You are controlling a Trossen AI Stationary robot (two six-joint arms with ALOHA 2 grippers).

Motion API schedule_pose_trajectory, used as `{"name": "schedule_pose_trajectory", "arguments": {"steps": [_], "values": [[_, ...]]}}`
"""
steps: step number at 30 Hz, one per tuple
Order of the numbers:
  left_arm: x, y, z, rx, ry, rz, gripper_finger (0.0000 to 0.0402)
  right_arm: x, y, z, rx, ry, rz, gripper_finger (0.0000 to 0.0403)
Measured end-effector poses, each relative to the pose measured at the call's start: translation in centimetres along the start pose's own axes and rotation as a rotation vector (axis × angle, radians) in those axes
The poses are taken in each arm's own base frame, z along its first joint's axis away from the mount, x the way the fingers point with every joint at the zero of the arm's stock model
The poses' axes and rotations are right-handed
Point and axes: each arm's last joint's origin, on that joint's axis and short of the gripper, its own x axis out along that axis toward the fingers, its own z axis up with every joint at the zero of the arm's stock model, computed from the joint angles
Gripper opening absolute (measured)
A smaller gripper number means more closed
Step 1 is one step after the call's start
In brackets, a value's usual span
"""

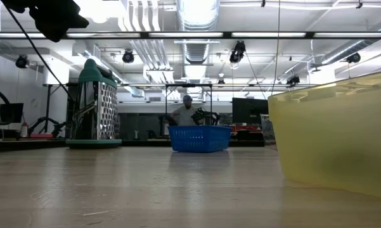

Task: Pick & Place Food Item
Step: Stack the top orange donut on top of the top left orange donut in the blue bin

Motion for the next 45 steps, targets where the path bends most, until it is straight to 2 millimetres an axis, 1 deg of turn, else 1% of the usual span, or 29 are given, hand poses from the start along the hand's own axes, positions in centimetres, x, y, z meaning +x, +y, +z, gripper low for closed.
{"name": "schedule_pose_trajectory", "arguments": {"steps": [7, 13, 22, 33, 40, 45], "values": [[0.0, 0.0, 0.0, 0.000, -0.001, 0.001, 0.0149, 0.0, 0.0, 0.3, 0.012, -0.064, 0.029, 0.0019], [0.0, 0.1, 0.1, 0.001, -0.020, 0.038, 0.0149, -0.1, 0.3, 0.6, 0.009, -0.176, 0.129, 0.0019], [0.0, 0.1, 0.1, 0.000, -0.023, 0.045, 0.0149, -0.3, 0.6, 1.0, 0.002, -0.301, 0.242, 0.0019], [0.0, 0.1, 0.1, 0.000, -0.023, 0.046, 0.0149, -1.0, 1.2, 1.8, -0.059, -0.652, 0.511, 0.0019], [0.0, 0.1, 0.1, 0.001, -0.023, 0.045, 0.0149, -1.9, 1.6, 2.2, -0.154, -0.968, 0.702, 0.0019], [0.0, 0.1, 0.1, 0.000, -0.023, 0.045, 0.0149, -2.7, 1.8, 2.3, -0.182, -1.204, 0.848, 0.0019]]}}
